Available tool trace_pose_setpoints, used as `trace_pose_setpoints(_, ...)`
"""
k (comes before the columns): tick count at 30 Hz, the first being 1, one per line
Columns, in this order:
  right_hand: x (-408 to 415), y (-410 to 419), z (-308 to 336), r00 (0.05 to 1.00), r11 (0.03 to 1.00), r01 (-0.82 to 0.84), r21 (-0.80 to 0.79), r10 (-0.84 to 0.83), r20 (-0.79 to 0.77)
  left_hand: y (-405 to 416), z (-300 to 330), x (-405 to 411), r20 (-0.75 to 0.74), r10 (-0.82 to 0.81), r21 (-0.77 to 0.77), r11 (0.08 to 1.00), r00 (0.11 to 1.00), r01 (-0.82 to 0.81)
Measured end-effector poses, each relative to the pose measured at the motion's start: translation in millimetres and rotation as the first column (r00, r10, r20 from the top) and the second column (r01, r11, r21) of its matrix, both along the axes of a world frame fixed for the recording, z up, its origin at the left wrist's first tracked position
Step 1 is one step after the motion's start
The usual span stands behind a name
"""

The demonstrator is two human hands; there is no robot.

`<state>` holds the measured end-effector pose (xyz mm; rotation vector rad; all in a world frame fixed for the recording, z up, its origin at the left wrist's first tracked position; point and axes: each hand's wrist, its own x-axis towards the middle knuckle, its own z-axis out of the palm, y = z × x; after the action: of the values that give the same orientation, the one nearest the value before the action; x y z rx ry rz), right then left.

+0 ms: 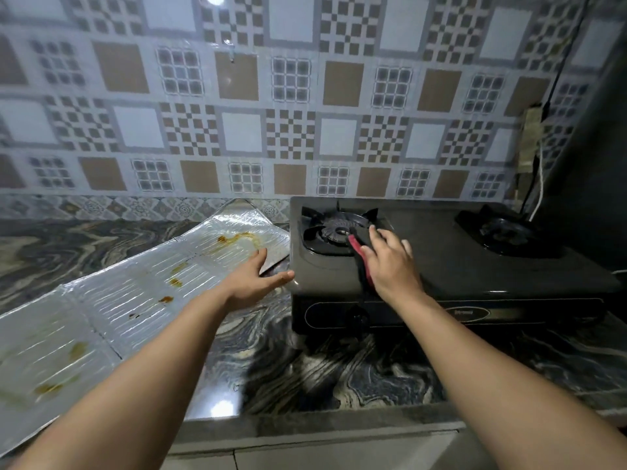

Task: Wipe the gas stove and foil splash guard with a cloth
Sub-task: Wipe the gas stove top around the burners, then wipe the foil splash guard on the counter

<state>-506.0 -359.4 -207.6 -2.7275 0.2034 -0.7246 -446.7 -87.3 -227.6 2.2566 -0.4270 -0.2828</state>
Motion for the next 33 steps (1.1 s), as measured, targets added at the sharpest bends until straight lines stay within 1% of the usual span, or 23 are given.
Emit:
trace_pose_setpoints(3, 5.6, 30.6, 5.2, 0.991, 0.991, -0.127, 0.038, 0.126, 0.039, 24.7, 4.0, -13.6, 0.005, 0.083, 0.025, 0.996, 0.996, -0.084)
trace_pose_setpoints(5, 10.4, 51.7, 7.3, 0.977, 0.978, -0.207, 0.034, 0.206, 0.046, 43.6, 6.4, -25.0, 0.036, 0.144, 0.062, 0.987, 0.989, -0.146)
trace_pose_setpoints(10, 15.2, 113.2, 0.9, 0.915, 0.912, -0.404, 0.07, 0.401, 0.043, 109.1, 1.3, -61.8, 0.04, 0.291, 0.065, 0.954, 0.956, -0.293)
trace_pose_setpoints(13, 13.4, 159.0, -6.6, 0.868, 0.867, -0.496, 0.045, 0.496, 0.013, 155.4, -7.3, -82.4, 0.076, 0.401, 0.077, 0.91, 0.913, -0.407)
trace_pose_setpoints(16, 16.9, 209.7, -15.7, 0.813, 0.813, -0.582, -0.018, 0.582, -0.023, 207.3, -17.1, -96.2, 0.069, 0.491, 0.073, 0.866, 0.869, -0.495)
trace_pose_setpoints(20, 18.4, 289.4, -28.8, 0.759, 0.762, -0.647, -0.01, 0.644, -0.098, 277.4, -30.1, -114.6, 0.057, 0.577, 0.086, 0.81, 0.815, -0.58)
trace_pose_setpoints(27, 21.0, 425.3, -64.0, 0.706, 0.718, -0.695, 0.024, 0.688, -0.168, 413.4, -53.9, -123.0, 0.004, 0.629, 0.152, 0.768, 0.777, -0.622)
trace_pose_setpoints(31, 17.5, 482.2, -85.0, 0.708, 0.738, -0.669, 0.09, 0.669, -0.226, 479.7, -73.6, -121.5, -0.05, 0.647, 0.186, 0.755, 0.761, -0.629)
trace_pose_setpoints(33, 16.2, 505.1, -92.8, 0.7, 0.736, -0.672, 0.081, 0.667, -0.255, 507.0, -86.2, -118.2, -0.069, 0.644, 0.211, 0.756, 0.762, -0.62)
